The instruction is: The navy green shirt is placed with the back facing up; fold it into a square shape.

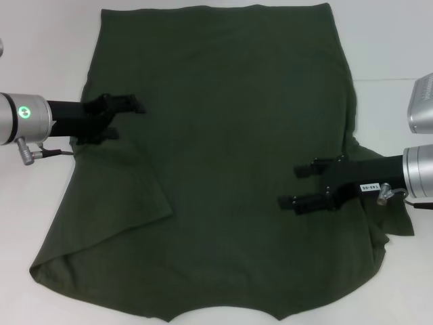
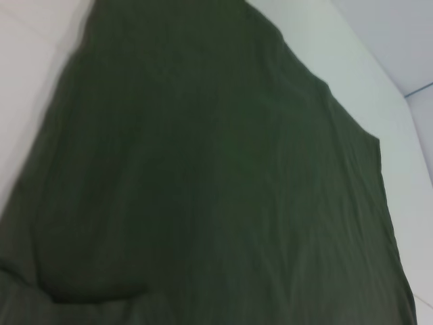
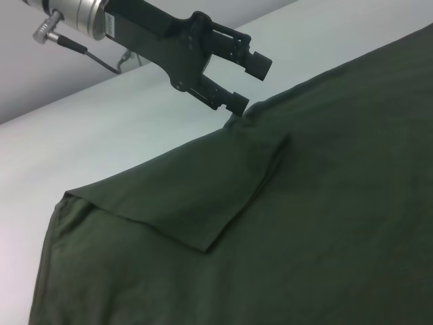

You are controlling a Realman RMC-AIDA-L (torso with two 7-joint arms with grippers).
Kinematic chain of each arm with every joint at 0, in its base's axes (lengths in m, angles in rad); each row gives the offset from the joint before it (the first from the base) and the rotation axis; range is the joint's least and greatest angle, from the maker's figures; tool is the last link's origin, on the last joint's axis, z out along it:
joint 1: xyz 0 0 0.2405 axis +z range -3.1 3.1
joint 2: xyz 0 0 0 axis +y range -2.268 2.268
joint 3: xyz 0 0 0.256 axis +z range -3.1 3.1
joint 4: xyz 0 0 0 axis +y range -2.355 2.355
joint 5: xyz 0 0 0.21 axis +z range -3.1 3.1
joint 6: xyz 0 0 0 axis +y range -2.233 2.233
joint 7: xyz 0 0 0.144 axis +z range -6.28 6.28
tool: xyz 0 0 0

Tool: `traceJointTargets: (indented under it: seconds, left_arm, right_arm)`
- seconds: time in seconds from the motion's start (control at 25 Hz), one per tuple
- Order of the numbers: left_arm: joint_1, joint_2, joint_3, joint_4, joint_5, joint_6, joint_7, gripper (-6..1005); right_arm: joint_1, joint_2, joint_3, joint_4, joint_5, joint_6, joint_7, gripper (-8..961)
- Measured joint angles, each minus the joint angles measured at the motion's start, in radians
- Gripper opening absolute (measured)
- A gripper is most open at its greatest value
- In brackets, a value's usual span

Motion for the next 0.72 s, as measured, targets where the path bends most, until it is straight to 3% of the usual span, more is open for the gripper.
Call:
traceJointTargets:
  seconds: [0.16, 0.36, 0.56, 0.72]
  left_arm:
    - [0.038, 0.0, 0.0, -0.004, -0.081, 0.001, 0.098, 866]
    - [0.122, -0.003, 0.0, -0.001, -0.274, 0.118, 0.41, 866]
    - [0.205, -0.029, 0.0, 0.0, -0.384, 0.295, 0.816, 865]
    - [0.258, -0.05, 0.0, -0.001, -0.4, 0.429, 1.051, 865]
  right_arm:
    - [-0.001, 0.0, 0.005, 0.0, 0.0, 0.003, 0.0, 891]
    - [-0.001, 0.0, 0.03, 0.0, 0.003, 0.005, 0.019, 890]
    - [0.003, -0.008, 0.106, -0.003, 0.005, 0.0, 0.1, 889]
    - [0.011, -0.034, 0.134, -0.01, 0.005, -0.008, 0.271, 889]
